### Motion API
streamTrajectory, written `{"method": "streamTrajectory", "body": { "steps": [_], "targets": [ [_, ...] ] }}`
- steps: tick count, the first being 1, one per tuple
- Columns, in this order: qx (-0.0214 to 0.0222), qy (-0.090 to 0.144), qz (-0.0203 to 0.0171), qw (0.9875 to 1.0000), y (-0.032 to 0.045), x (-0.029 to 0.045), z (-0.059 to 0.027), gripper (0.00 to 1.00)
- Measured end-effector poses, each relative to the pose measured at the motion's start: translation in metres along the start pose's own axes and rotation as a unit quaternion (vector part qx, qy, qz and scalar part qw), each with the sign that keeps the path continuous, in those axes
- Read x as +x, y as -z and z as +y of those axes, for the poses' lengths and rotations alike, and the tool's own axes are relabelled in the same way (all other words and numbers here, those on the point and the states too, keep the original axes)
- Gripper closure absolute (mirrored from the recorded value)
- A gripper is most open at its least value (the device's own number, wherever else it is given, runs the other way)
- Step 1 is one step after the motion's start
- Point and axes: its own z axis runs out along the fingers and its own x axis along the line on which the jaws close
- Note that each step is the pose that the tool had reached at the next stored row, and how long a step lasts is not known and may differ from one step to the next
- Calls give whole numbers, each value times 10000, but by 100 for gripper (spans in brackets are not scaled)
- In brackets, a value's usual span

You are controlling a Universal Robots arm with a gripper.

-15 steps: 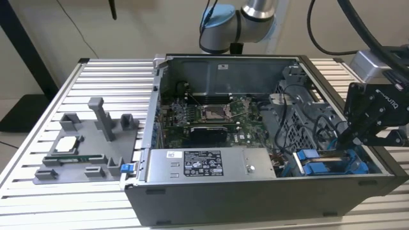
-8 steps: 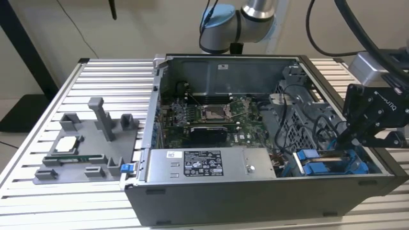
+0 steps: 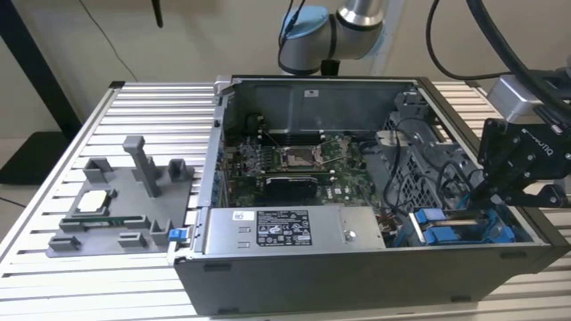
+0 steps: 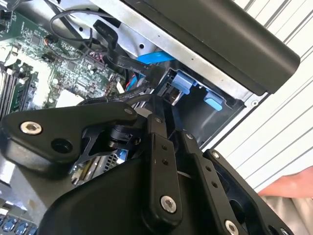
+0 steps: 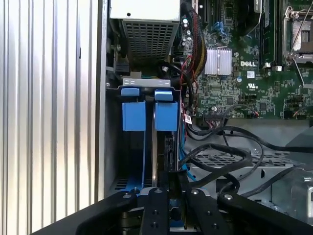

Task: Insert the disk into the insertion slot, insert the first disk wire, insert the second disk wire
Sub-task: 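Insert the first disk wire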

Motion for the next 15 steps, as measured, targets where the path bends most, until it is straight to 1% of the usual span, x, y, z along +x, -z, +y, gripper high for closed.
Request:
{"method": "streamTrajectory", "body": {
  "steps": [15],
  "targets": [
    [3, 11, 1, 10000, -35, -2, -6, 100]
  ]
}}
